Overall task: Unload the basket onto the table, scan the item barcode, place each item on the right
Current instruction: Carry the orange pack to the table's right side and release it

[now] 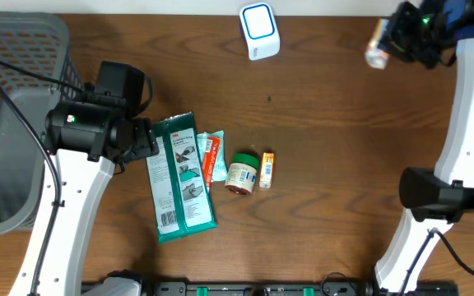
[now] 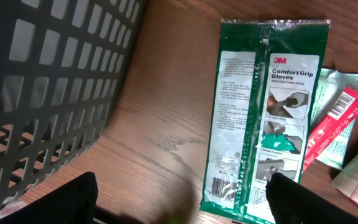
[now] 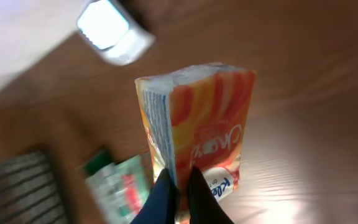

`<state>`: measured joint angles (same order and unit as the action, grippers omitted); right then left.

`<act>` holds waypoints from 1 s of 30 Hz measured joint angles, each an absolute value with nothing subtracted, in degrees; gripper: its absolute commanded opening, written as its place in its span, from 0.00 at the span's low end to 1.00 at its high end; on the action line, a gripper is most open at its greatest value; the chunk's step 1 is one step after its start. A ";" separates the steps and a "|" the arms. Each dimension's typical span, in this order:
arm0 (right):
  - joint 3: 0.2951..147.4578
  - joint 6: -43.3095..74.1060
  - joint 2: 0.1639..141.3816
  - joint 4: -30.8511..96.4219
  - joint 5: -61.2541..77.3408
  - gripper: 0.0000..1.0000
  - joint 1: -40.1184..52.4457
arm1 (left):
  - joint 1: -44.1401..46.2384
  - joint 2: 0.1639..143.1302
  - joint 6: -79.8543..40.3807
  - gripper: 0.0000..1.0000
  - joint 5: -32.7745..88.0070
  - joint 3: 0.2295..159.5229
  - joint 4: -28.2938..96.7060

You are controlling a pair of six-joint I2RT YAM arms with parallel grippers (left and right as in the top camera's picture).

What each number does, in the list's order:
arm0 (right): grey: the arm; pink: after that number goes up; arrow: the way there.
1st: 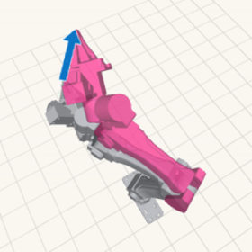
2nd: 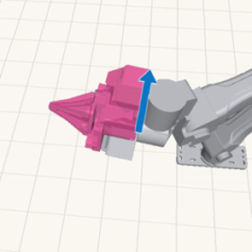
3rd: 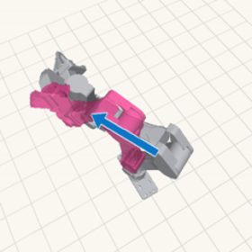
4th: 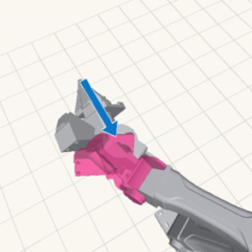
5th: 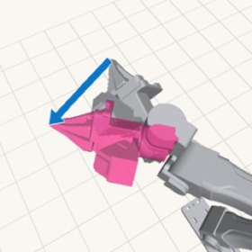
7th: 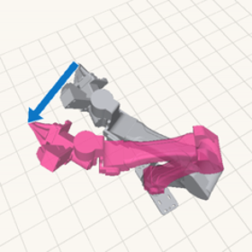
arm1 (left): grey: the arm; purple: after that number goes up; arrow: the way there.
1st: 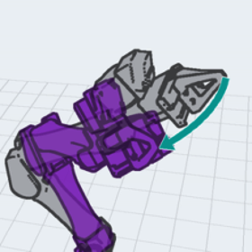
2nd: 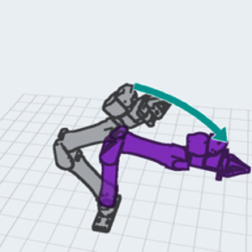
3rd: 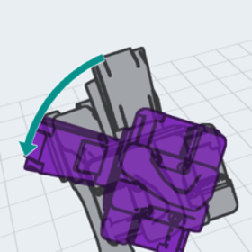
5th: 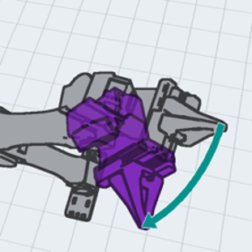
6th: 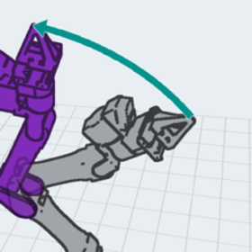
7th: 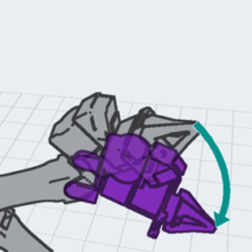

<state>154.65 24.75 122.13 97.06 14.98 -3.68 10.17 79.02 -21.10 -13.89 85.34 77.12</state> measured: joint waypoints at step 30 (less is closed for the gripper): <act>97.80 39.97 123.07 80.38 -29.43 0.04 -13.54 | 10.17 79.02 -21.10 0.88 -13.89 85.34 77.12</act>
